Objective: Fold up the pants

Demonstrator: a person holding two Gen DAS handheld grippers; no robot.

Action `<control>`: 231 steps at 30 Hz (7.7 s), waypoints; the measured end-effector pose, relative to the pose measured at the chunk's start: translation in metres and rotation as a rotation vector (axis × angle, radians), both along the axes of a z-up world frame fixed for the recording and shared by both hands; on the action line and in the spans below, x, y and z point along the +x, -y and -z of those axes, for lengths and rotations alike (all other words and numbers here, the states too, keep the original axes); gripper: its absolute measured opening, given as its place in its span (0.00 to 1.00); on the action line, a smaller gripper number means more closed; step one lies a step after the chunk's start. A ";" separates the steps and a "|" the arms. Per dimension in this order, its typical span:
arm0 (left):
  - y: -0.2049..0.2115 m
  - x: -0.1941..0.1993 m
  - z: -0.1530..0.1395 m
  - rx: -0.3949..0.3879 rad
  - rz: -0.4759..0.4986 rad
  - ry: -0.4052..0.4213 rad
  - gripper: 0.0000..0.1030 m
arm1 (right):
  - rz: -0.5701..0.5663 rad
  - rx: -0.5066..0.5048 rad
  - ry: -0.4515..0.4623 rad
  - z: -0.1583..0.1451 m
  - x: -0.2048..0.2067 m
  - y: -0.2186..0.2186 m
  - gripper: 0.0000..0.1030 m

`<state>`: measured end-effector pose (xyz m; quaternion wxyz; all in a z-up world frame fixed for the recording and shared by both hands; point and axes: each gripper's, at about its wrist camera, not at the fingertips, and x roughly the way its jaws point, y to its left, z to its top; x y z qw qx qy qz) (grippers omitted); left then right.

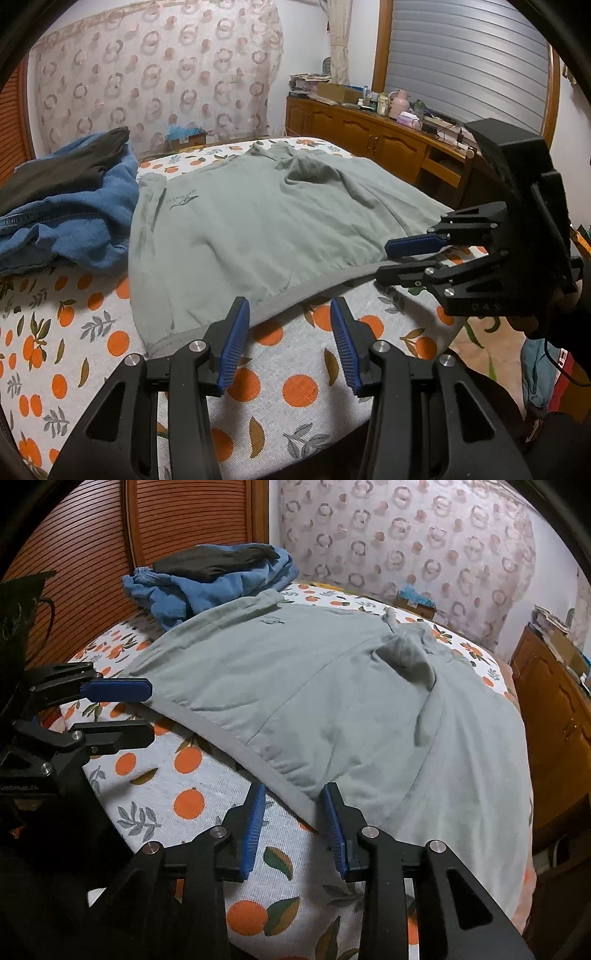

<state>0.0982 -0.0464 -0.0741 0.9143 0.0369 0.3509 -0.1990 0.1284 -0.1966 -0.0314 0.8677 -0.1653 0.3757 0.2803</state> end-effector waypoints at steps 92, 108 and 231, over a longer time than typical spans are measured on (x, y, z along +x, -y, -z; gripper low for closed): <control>0.067 0.011 -0.006 0.154 0.199 0.002 0.02 | 0.057 0.280 -0.070 -0.034 0.033 0.037 0.03; 0.036 -0.009 -0.013 0.067 0.126 0.001 0.25 | -0.015 0.260 -0.163 -0.018 0.015 0.024 0.06; -0.075 0.023 -0.027 0.037 -0.176 0.027 0.52 | 0.502 0.227 0.091 -0.015 -0.079 0.175 0.32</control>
